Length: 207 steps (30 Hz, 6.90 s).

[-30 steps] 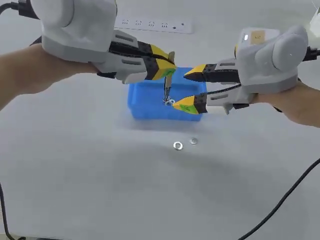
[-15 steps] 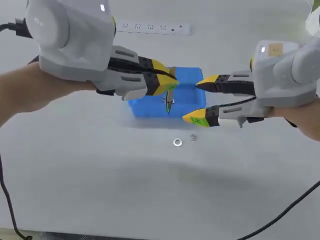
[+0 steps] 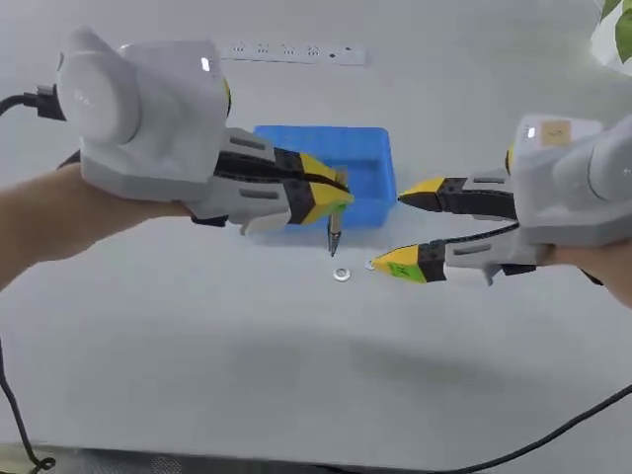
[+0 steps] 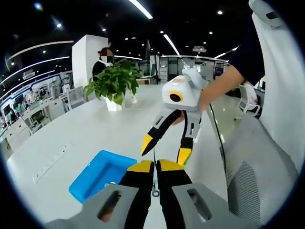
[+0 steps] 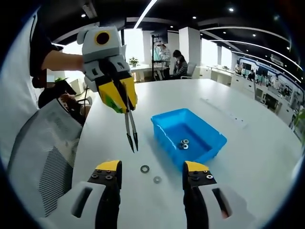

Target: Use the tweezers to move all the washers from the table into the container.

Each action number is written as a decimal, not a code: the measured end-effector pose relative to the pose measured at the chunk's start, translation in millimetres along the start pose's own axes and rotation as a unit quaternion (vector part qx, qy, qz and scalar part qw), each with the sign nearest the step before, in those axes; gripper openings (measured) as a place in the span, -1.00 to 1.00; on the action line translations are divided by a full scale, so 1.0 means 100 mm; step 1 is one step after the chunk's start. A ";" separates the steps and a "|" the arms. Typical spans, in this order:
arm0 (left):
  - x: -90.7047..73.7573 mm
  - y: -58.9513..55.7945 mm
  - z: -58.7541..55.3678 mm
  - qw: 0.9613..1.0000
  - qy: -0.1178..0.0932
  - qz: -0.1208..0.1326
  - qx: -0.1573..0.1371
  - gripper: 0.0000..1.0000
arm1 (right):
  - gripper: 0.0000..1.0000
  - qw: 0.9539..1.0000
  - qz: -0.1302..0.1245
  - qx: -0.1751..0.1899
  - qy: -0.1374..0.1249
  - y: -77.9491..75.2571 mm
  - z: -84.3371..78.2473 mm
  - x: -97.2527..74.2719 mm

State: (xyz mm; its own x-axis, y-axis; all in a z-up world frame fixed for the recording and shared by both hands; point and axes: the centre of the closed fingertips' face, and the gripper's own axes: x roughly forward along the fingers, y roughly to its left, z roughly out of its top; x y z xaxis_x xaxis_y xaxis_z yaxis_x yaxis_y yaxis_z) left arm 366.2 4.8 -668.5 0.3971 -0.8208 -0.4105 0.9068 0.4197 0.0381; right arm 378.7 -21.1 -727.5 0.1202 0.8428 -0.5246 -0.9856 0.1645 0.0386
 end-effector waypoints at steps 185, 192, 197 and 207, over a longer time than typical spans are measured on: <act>-0.41 0.08 -0.52 0.996 0.007 0.073 -0.051 -0.28 | -0.81 0.991 0.091 -0.099 -0.014 0.22 0.31 0.37; -0.48 0.02 -0.55 0.995 0.005 0.077 -0.064 0.00 | -0.81 0.989 0.087 -0.118 -0.029 0.15 0.58 0.27; -0.55 -0.02 -0.62 0.994 0.011 0.082 -0.076 0.04 | -0.81 0.986 0.090 -0.136 -0.031 0.15 0.73 0.24; -0.69 0.06 -0.80 0.986 0.014 0.116 -0.119 0.27 | -0.81 0.985 0.078 -0.150 -0.037 -0.13 0.90 0.36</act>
State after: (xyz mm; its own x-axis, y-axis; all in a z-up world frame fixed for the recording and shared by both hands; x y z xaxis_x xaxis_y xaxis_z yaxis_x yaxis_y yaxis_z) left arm 332.5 95.0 -713.0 0.5829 -0.6823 -0.4412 0.7318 0.6768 -0.0798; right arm 406.6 53.2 -670.7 -0.0373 0.8829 -0.4681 -0.9821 -0.1189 -0.1459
